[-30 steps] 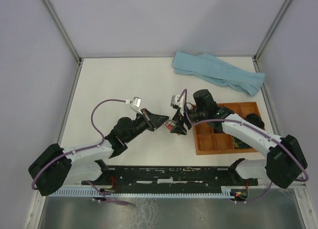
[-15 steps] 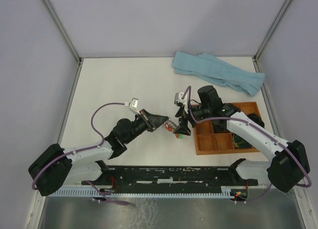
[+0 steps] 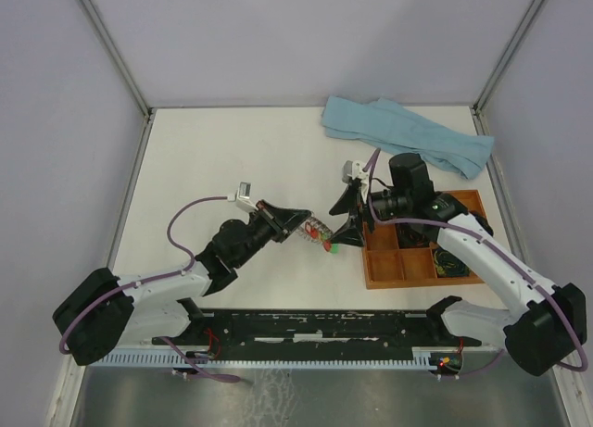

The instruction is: Remove the keys from the keyring

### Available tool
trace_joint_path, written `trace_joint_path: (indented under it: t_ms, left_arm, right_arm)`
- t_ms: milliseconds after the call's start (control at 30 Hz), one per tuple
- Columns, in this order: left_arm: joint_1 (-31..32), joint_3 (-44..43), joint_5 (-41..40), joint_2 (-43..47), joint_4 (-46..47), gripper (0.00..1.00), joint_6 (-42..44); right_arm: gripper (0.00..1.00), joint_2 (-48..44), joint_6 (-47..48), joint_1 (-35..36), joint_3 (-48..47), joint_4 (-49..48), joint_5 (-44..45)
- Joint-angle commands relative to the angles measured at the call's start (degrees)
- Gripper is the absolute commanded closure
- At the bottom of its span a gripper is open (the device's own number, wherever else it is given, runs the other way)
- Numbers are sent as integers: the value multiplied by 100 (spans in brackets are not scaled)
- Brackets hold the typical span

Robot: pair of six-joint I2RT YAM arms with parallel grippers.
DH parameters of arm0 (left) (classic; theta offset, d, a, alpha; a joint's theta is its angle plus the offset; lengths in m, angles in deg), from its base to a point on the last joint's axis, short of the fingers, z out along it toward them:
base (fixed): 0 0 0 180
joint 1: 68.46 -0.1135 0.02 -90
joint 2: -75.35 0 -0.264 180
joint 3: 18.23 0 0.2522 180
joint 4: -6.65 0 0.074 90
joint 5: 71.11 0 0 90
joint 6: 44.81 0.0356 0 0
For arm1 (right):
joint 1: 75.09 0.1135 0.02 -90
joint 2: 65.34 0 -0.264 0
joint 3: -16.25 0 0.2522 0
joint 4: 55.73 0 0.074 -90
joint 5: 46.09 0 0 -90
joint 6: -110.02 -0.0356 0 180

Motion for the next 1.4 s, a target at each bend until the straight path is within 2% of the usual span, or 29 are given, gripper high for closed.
trace_joint_path:
  t_ms: [0, 200, 300, 500, 1000, 1367]
  left_arm:
    - [22, -439, -476, 151, 333, 97, -599]
    - [28, -811, -894, 147, -336, 97, -1022]
    - [28, -1000, -1089, 130, -602, 97, -1165]
    - [39, -1269, -1215, -38, -690, 97, -1413]
    - [296, -1548, -1529, -522, -522, 97, -1937]
    - [388, -1549, -1581, -517, -469, 97, -2047]
  right_arm:
    - [17, 42, -1302, 5, 175, -1280, -526]
    - [31, 142, -1946, 128, 544, -2237, -132]
    - [34, 232, -2107, 167, 762, -2652, 91]
    - [35, 370, -2427, 278, 1214, -3719, 333]
    - [33, 346, -2545, 297, 1734, -4553, 1828]
    - [32, 298, -3272, 94, 1932, -5156, 2052]
